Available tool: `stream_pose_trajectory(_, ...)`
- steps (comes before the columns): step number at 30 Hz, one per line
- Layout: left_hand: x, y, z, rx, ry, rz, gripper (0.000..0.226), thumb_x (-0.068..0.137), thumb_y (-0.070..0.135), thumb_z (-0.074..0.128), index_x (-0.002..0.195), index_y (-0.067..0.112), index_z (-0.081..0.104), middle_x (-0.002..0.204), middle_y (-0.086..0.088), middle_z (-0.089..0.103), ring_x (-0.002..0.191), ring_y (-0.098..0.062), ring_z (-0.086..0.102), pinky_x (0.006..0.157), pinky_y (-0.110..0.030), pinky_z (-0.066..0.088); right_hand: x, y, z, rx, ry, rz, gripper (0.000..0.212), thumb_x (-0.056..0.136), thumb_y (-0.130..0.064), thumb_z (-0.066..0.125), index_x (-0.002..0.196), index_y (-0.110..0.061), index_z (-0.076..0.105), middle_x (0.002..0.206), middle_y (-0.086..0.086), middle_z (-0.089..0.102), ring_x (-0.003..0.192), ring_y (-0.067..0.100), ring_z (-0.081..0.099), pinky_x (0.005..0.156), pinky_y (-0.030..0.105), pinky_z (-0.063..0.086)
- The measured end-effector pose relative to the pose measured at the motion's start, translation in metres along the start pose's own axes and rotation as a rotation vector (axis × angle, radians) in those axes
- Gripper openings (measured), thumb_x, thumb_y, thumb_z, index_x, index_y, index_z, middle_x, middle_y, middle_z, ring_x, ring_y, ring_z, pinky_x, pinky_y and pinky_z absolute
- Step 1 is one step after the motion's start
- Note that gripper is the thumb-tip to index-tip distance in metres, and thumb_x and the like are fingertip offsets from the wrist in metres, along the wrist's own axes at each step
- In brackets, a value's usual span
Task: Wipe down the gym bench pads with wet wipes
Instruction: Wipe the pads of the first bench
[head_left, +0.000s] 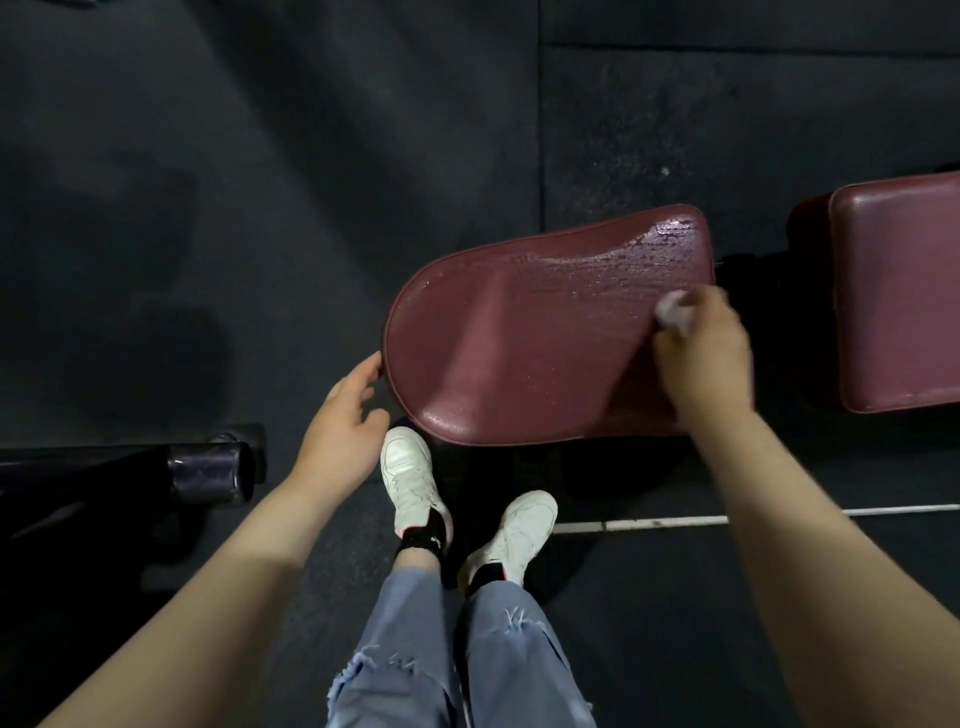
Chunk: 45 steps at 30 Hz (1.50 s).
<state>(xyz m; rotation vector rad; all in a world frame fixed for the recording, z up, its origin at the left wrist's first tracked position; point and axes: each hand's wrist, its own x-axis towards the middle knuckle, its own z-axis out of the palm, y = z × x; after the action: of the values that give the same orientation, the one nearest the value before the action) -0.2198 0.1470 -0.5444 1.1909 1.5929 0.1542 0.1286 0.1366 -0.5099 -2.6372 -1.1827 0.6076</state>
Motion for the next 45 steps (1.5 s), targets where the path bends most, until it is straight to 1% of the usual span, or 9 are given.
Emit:
stream_pose_trajectory(5, -0.012, -0.009, 0.000, 0.063, -0.006, 0.020, 0.070, 0.089, 0.001, 0.043, 0.146, 0.041, 0.040, 0.141, 0.010, 0.047, 0.124, -0.002, 0.047, 0.096, -0.014, 0.033, -0.030, -0.031, 0.032, 0.084, 0.031, 0.039, 0.022, 0.081, -0.006, 0.059, 0.101, -0.013, 0.063, 0.107, 0.010, 0.066, 0.099, 0.029, 0.062, 0.086, 0.030, 0.043)
stream_pose_trajectory(12, -0.028, -0.020, 0.005, 0.080, -0.067, 0.039, 0.073, 0.084, -0.002, 0.045, 0.142, 0.042, 0.045, 0.137, 0.013, 0.054, 0.129, -0.003, 0.048, 0.105, -0.027, 0.040, -0.106, -0.157, 0.118, -0.065, -0.572, -0.637, 0.030, 0.090, -0.006, 0.048, 0.120, -0.010, 0.051, 0.118, 0.014, 0.052, 0.100, 0.034, 0.059, 0.080, 0.041, 0.047)
stream_pose_trajectory(17, -0.034, -0.021, 0.011, 0.065, -0.092, -0.023, 0.080, 0.089, 0.007, 0.048, 0.142, 0.063, 0.028, 0.132, 0.021, 0.048, 0.124, 0.000, 0.047, 0.093, -0.011, 0.032, -0.041, -0.049, 0.047, 0.021, -0.214, -0.288, 0.025, 0.087, -0.013, 0.056, 0.107, -0.025, 0.066, 0.109, 0.006, 0.064, 0.098, 0.028, 0.064, 0.088, 0.035, 0.048)
stream_pose_trajectory(22, -0.034, -0.021, 0.012, 0.083, -0.066, -0.008, 0.082, 0.089, 0.009, 0.048, 0.136, 0.072, 0.024, 0.130, 0.024, 0.046, 0.125, 0.002, 0.046, 0.088, -0.009, 0.032, -0.013, 0.026, -0.011, 0.023, 0.089, 0.184, 0.024, 0.085, -0.008, 0.053, 0.103, -0.013, 0.069, 0.110, 0.011, 0.069, 0.103, 0.033, 0.063, 0.088, 0.033, 0.045)
stream_pose_trajectory(25, -0.036, -0.024, 0.018, 0.078, -0.064, -0.026, 0.081, 0.090, 0.008, 0.048, 0.146, 0.060, 0.023, 0.137, 0.019, 0.044, 0.127, -0.002, 0.045, 0.090, -0.010, 0.032, -0.042, -0.031, 0.031, 0.095, 0.034, -0.014, 0.019, 0.082, -0.004, 0.054, 0.093, -0.014, 0.067, 0.102, 0.006, 0.068, 0.095, 0.028, 0.063, 0.087, 0.032, 0.044)
stream_pose_trajectory(31, -0.035, -0.015, 0.019, 0.086, -0.050, 0.006, 0.078, 0.087, 0.004, 0.046, 0.149, 0.048, 0.031, 0.140, 0.014, 0.049, 0.124, 0.001, 0.048, 0.102, -0.017, 0.037, -0.109, -0.137, 0.109, -0.079, -0.588, -0.697, 0.030, 0.093, -0.008, 0.045, 0.122, -0.008, 0.052, 0.116, 0.015, 0.054, 0.101, 0.035, 0.058, 0.076, 0.040, 0.045)
stream_pose_trajectory(33, -0.034, -0.016, 0.019, 0.104, -0.039, -0.011, 0.078, 0.088, 0.004, 0.046, 0.151, 0.047, 0.029, 0.139, 0.012, 0.047, 0.122, -0.001, 0.048, 0.094, -0.010, 0.034, -0.090, -0.113, 0.098, -0.031, -0.475, -0.663, 0.034, 0.090, -0.007, 0.048, 0.123, -0.008, 0.053, 0.113, 0.017, 0.054, 0.097, 0.037, 0.058, 0.073, 0.041, 0.042)
stream_pose_trajectory(40, -0.036, -0.019, 0.022, 0.043, -0.055, -0.039, 0.079, 0.090, 0.005, 0.045, 0.152, 0.049, 0.024, 0.140, 0.008, 0.047, 0.125, -0.006, 0.049, 0.099, -0.020, 0.034, -0.044, 0.053, 0.003, 0.114, 0.120, 0.151, 0.026, 0.083, -0.005, 0.057, 0.107, -0.015, 0.063, 0.114, 0.005, 0.064, 0.104, 0.025, 0.060, 0.085, 0.022, 0.040)
stream_pose_trajectory(45, -0.038, -0.018, 0.026, 0.018, -0.043, -0.069, 0.081, 0.089, 0.003, 0.046, 0.152, 0.049, 0.024, 0.143, 0.004, 0.048, 0.126, -0.008, 0.049, 0.101, -0.021, 0.034, -0.077, -0.029, 0.053, 0.210, 0.075, -0.004, 0.021, 0.083, 0.001, 0.056, 0.102, -0.005, 0.063, 0.107, 0.010, 0.063, 0.099, 0.029, 0.058, 0.090, 0.022, 0.038)
